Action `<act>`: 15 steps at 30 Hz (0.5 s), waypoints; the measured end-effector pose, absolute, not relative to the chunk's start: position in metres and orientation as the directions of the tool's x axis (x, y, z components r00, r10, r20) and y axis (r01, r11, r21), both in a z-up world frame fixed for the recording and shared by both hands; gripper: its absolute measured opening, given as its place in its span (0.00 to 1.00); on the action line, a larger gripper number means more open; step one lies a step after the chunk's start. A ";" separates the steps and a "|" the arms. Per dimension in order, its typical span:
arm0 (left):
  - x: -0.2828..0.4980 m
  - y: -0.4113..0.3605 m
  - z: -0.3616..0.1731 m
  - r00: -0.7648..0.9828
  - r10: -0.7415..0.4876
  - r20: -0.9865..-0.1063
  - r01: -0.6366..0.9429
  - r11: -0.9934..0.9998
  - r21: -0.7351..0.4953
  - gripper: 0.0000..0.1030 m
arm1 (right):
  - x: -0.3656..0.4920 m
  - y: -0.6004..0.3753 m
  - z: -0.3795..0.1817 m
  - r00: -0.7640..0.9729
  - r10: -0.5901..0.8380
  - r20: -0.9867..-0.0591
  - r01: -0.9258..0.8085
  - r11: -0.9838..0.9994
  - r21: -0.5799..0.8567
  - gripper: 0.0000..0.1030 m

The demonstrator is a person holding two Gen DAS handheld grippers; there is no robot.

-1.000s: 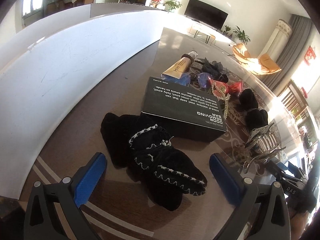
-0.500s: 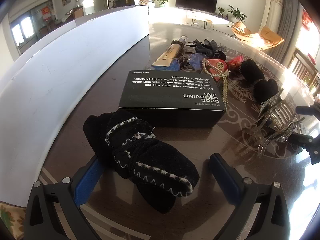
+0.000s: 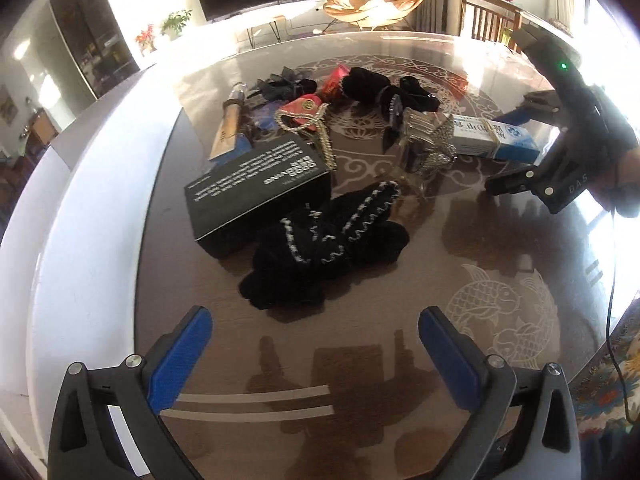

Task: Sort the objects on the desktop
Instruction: 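Grasp the black mitten with the left tool while the right tool grasps the blue ointment box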

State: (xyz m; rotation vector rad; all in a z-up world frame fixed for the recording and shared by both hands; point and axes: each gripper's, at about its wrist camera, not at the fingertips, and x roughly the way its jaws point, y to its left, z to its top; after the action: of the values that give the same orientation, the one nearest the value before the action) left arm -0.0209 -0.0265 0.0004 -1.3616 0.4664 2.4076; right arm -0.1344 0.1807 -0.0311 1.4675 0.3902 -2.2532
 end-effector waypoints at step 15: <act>-0.070 -0.011 -0.020 -0.481 0.232 -0.845 -0.438 -0.899 0.003 1.00 | -0.134 0.183 -0.030 -0.308 -0.168 -0.936 0.488 -0.873 -0.004 1.00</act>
State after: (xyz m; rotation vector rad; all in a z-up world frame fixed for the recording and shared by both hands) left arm -0.0696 -0.0112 -0.0199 -1.3163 0.3073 2.3911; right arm -0.1344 0.1828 -0.0300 1.5346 0.4042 -2.2167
